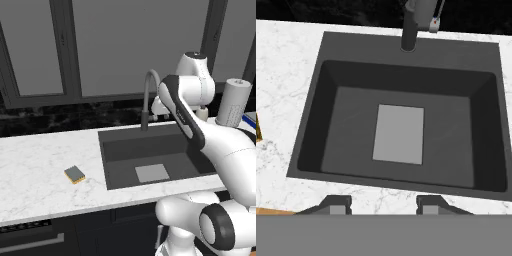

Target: Pick the pan and sponge and place them into the sink. Then turn on the water.

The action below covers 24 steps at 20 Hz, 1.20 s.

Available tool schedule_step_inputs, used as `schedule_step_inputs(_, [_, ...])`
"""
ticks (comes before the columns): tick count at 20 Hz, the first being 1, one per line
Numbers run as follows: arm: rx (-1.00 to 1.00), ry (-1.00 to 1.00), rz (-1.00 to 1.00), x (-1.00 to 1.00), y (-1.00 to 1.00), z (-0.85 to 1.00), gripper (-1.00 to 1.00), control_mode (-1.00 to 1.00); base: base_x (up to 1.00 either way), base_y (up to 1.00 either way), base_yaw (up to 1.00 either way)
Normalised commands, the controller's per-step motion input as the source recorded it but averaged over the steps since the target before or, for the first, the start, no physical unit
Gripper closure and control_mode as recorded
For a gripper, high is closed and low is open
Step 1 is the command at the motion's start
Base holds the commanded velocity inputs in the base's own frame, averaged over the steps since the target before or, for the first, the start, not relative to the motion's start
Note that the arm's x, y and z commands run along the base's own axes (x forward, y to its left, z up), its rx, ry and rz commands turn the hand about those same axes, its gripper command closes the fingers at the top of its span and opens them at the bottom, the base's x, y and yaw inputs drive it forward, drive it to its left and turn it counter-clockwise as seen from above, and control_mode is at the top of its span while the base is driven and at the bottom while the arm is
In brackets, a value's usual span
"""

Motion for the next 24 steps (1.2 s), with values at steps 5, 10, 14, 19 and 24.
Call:
schedule_step_inputs(5, [0.0,0.0,0.0,-0.07,-0.2,0.0,-1.0,-1.0,0.0,0.0,0.0])
schedule_step_inputs(10, [0.0,0.0,0.0,-0.3,-0.65,-0.03,-1.0,-1.0,0.0,0.0,0.0])
schedule_step_inputs(14, [0.0,0.0,0.0,-0.4,-0.84,-0.05,-1.0,-1.0,0.0,0.0,0.0])
schedule_step_inputs(19, [-0.01,0.02,-0.03,-0.21,-0.81,-0.17,-1.0,-1.0,0.0,0.0,0.0])
schedule_step_inputs(24, [-0.12,0.12,-0.1,0.05,-0.73,-0.36,-1.0,-1.0,0.0,0.0,0.0])
